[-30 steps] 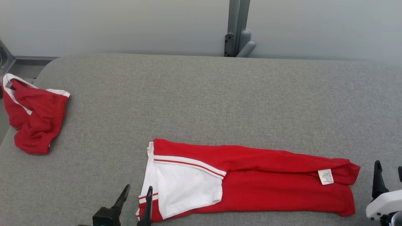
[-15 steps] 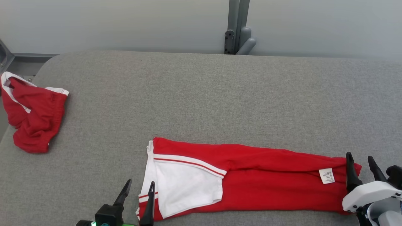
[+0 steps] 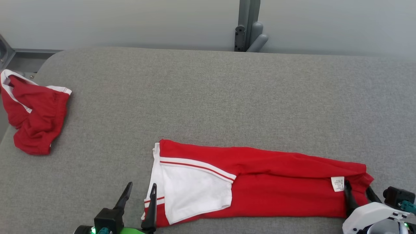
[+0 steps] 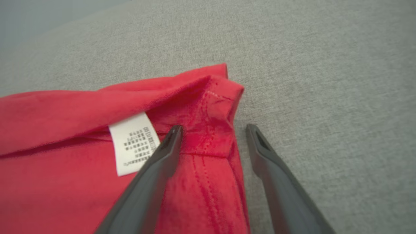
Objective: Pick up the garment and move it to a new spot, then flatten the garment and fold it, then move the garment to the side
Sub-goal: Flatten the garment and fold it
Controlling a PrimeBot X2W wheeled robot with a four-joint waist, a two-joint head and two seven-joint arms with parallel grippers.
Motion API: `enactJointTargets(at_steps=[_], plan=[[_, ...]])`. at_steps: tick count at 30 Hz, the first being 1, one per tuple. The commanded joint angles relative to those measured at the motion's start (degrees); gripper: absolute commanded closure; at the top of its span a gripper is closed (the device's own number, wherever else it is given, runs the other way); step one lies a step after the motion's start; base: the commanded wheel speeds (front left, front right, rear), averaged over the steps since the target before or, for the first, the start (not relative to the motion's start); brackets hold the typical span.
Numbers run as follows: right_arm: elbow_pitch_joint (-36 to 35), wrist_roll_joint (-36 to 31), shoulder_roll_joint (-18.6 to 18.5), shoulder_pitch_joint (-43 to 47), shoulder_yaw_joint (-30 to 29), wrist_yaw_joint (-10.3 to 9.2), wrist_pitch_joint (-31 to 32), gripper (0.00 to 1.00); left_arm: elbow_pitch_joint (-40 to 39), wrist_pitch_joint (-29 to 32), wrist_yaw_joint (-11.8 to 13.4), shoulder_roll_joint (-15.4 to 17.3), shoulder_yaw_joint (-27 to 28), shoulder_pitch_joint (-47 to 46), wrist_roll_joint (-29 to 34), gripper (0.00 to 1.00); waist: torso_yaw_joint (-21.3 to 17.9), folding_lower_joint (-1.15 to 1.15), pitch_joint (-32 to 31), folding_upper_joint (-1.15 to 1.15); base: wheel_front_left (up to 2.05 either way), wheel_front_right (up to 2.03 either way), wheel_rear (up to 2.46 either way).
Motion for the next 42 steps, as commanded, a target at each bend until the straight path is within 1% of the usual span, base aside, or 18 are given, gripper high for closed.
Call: enactJointTargets(at_steps=[1, 2, 3, 4, 5, 7, 10, 13, 18, 19, 21, 24, 27, 30, 31, 34, 38, 42], plan=[[1.03, 0.63, 0.31, -0.46, 0.78, -0.03, 0.17, 0.00, 0.09, -0.18, -0.04, 0.10, 0.17, -1.08, 0.23, 0.00, 0.24, 0.00, 0.31, 0.44, 0.00, 0.00, 0.00], [1.71, 1.08, 0.35, -0.75, 1.68, -0.01, 0.19, 0.00, 0.01, -0.18, -0.12, 0.09, 0.30, -1.25, 0.36, 0.00, 0.32, 0.00, 0.50, 0.44, 0.00, 0.00, 0.00], [2.11, 1.52, 0.20, -1.23, 2.20, -0.01, 0.23, 0.26, -0.05, -0.18, -0.18, 0.09, 0.44, -1.42, 0.39, 0.00, 0.37, 0.00, 0.72, 0.44, 0.00, 0.00, 0.00], [2.32, 2.07, 0.07, -1.56, 2.52, -0.01, 0.23, 0.70, -0.10, -0.18, -0.21, 0.09, 0.57, -1.57, 0.47, 0.00, 0.39, 0.00, 0.88, 0.44, 0.00, 0.00, 0.00], [2.58, 2.64, -0.01, -1.88, 2.84, -0.01, 0.23, 1.00, -0.12, -0.18, -0.26, 0.09, 0.74, -1.63, 0.53, 0.00, 0.39, 0.00, 1.00, 0.44, 0.00, 0.00, 0.00], [2.97, 3.60, -0.34, -2.29, 3.41, -0.02, 0.24, 1.00, 0.03, -0.18, -0.36, 0.09, 0.81, -1.41, 0.45, 0.00, 0.38, 0.00, 1.17, 0.44, 0.00, 0.00, 0.00], [2.78, 4.57, -1.63, -2.74, 2.60, -0.10, 0.22, 1.00, 0.30, -0.18, -0.35, 0.09, 0.32, -0.88, -0.04, 0.00, 0.25, 0.00, 1.37, 0.44, 0.00, 0.00, 0.00], [1.72, 3.99, -2.98, -3.28, -0.23, -0.13, 0.16, 1.00, 0.62, -0.18, -0.41, 0.09, -0.03, -0.86, -0.37, 0.00, 0.03, 0.00, 1.56, 0.44, 0.00, 0.00, 0.00], [-0.28, 1.56, -3.49, -4.06, -7.64, -0.07, 0.09, 1.00, 0.89, -0.18, -0.56, 0.09, -0.39, -1.34, -1.00, 0.00, -0.49, 0.00, 1.70, 0.44, 0.00, 0.00, 0.00], [-0.83, 0.93, -3.36, -4.20, -8.38, -0.06, 0.08, 1.00, 0.92, -0.18, -0.58, 0.09, -0.46, -1.45, -1.03, 0.00, -0.63, 0.00, 1.70, 0.44, 0.00, 0.00, 0.00], [-2.13, 0.27, -2.69, -4.27, -8.07, -0.06, 0.09, 1.00, 1.02, -0.18, -0.60, 0.09, -0.65, -1.60, -1.30, 0.00, -0.95, 0.00, 1.65, 0.44, 0.00, 0.00, 0.00], [-5.47, 0.84, -1.93, -4.01, -4.44, -0.05, 0.09, 1.00, 1.22, -0.18, -0.46, 0.09, -0.98, -1.67, -1.74, 0.00, -1.47, 0.00, 1.52, 0.44, 0.00, 0.00, 0.00], [-8.13, 3.53, -1.65, -2.40, 3.55, -0.04, 0.21, 1.00, 1.48, -0.18, -0.41, 0.09, -1.74, -1.69, -2.19, 0.00, -1.87, 0.00, 1.30, 0.44, 0.00, 0.00, 0.00], [-12.14, 9.47, -2.15, -2.10, 12.41, -0.03, 2.43, 1.00, 1.81, -0.18, -0.22, 0.09, -2.37, -1.78, -2.54, 0.00, -2.07, 0.00, 1.10, 0.44, 0.00, 0.00, 0.00], [-12.14, 9.47, -2.15, -2.10, 12.41, -0.03, 2.43, 1.00, 1.81, -0.18, -0.22, 0.09, -2.37, -1.78, -2.54, 0.00, -2.07, 0.00, 1.10, 0.44, 0.00, 0.00, 0.00], [-16.60, 15.38, -2.48, -2.22, 19.37, -0.03, 5.35, 1.00, 2.07, -0.18, -0.06, 0.09, -3.12, -2.11, -2.92, 0.00, -1.86, 0.00, 1.03, 0.44, 0.00, 0.00, 0.00], [-20.63, 20.02, -1.65, -4.22, 26.40, -0.02, 7.84, 1.00, 2.34, -0.18, 0.01, 0.09, -4.50, -2.84, -3.48, 0.00, -0.25, 0.00, 1.06, 0.44, 0.00, 0.00, 0.00], [-20.48, 22.43, 0.12, -6.74, 31.21, -0.02, 9.02, 1.00, 2.62, -0.18, 0.06, 0.11, -6.00, -3.21, -3.97, 0.00, 2.96, 0.00, 1.09, 0.44, 0.00, 0.00, 0.00]])
